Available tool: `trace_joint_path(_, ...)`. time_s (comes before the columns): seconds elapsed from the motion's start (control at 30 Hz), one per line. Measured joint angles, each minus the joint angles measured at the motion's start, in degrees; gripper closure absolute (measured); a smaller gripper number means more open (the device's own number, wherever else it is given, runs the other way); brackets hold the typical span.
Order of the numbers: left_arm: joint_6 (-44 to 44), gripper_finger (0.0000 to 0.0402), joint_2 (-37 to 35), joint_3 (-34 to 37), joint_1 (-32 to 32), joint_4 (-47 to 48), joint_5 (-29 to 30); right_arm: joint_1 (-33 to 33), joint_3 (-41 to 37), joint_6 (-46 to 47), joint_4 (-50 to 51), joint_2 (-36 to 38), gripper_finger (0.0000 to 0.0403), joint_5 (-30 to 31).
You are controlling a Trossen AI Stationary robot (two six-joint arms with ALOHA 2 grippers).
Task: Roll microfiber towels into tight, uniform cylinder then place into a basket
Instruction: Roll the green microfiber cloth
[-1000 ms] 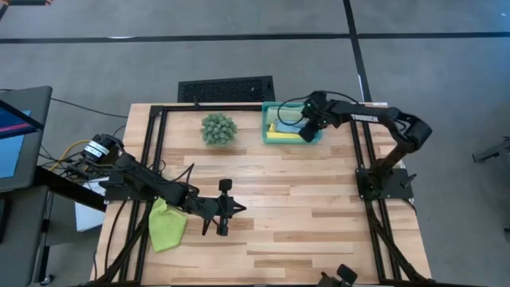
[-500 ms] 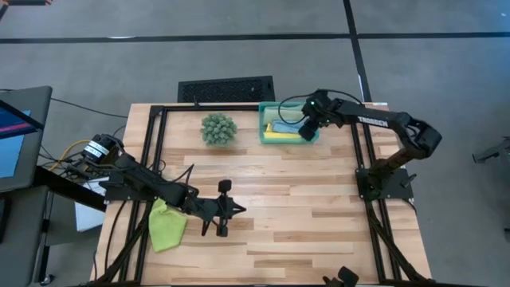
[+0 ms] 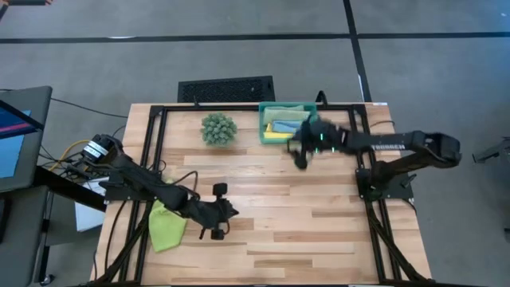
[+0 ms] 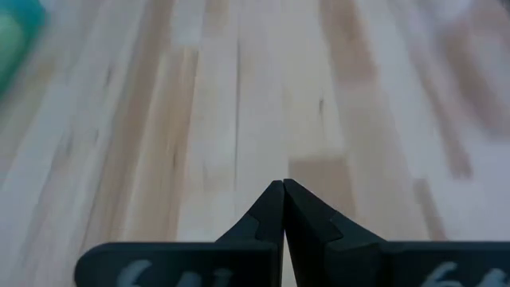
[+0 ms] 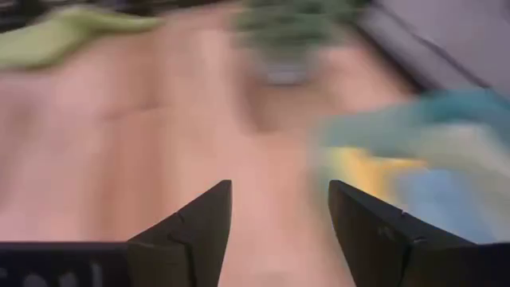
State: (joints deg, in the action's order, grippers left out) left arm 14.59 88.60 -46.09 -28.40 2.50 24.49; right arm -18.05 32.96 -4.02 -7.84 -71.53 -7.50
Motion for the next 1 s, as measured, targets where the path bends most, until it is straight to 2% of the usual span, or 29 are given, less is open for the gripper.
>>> trace_joint_path(0.2, 21.4, 0.0401, 0.6, -11.3, -3.6, 35.0, -2.9, 18.8, -4.2, 2.3, -5.5, -1.8, 0.0202, 1.4)
trace_joint_path(0.4, 48.0, 0.0401, 0.5, -12.6, -10.6, 55.5, -17.3, 31.9, -4.2, 7.2, -10.1, -7.7, 0.0229, 12.6)
trace_joint_path(0.53, 63.9, 0.0401, 0.5, -8.9, -16.0, 56.4, -24.4, 35.1, -4.2, 5.5, -14.1, -11.0, 0.0245, 17.0)
trace_joint_path(0.67, 72.8, 0.0401, 0.5, -3.5, -19.9, 50.9, -25.4, 35.2, -4.1, 5.1, -14.8, -11.8, 0.0257, 17.3)
trace_joint_path(0.73, 72.6, 0.0401, 0.6, -0.6, -20.4, 45.4, -22.0, 35.2, -4.1, 5.1, -14.9, -11.6, 0.0262, 17.2)
trace_joint_path(0.83, 67.4, 0.0401, 0.4, 2.7, -19.2, 37.6, -12.6, 35.2, -4.1, 5.1, -15.1, -10.6, 0.0267, 17.2)
trace_joint_path(1.0, 49.3, 0.0401, 0.6, 4.2, -12.1, 25.0, 9.2, 35.2, -4.1, 5.1, -15.3, -9.1, 0.0271, 17.2)
